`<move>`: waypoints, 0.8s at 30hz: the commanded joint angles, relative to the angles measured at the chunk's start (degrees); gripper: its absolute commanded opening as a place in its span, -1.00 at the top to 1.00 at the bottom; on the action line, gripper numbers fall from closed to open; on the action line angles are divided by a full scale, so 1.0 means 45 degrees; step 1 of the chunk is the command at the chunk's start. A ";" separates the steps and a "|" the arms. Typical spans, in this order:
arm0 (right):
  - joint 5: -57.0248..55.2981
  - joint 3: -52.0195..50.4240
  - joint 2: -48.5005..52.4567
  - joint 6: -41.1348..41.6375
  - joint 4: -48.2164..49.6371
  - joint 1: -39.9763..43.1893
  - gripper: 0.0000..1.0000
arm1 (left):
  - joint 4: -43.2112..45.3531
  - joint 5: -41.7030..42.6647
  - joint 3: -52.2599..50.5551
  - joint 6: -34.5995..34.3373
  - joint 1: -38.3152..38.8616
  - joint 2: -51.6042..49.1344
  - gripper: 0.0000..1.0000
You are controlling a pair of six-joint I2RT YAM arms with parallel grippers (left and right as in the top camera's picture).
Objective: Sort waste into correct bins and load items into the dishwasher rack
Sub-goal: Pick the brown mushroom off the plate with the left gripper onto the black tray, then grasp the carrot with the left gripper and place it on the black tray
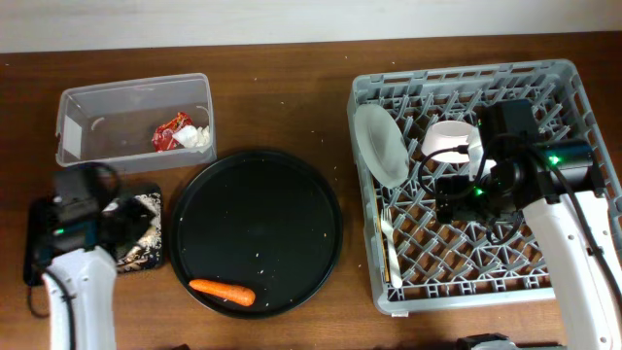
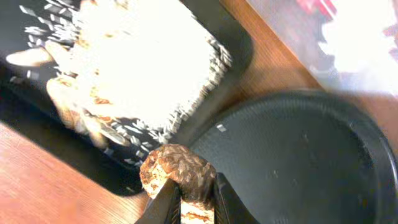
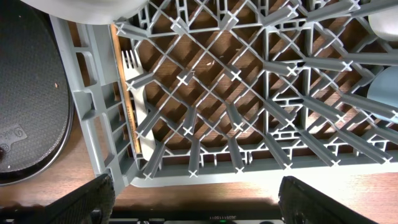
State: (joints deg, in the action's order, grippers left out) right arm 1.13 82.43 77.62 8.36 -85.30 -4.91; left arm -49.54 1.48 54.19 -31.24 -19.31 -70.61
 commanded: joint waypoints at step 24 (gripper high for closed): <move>-0.0063 -0.0039 0.0000 -0.0102 -0.0194 0.0097 -0.75 | -0.3546 0.4721 0.0219 -0.0209 0.2540 -0.0685 -0.30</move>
State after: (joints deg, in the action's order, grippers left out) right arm 1.13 82.37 77.62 8.34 -86.11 -4.89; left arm -64.84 21.28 58.67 -27.66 -16.95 -74.11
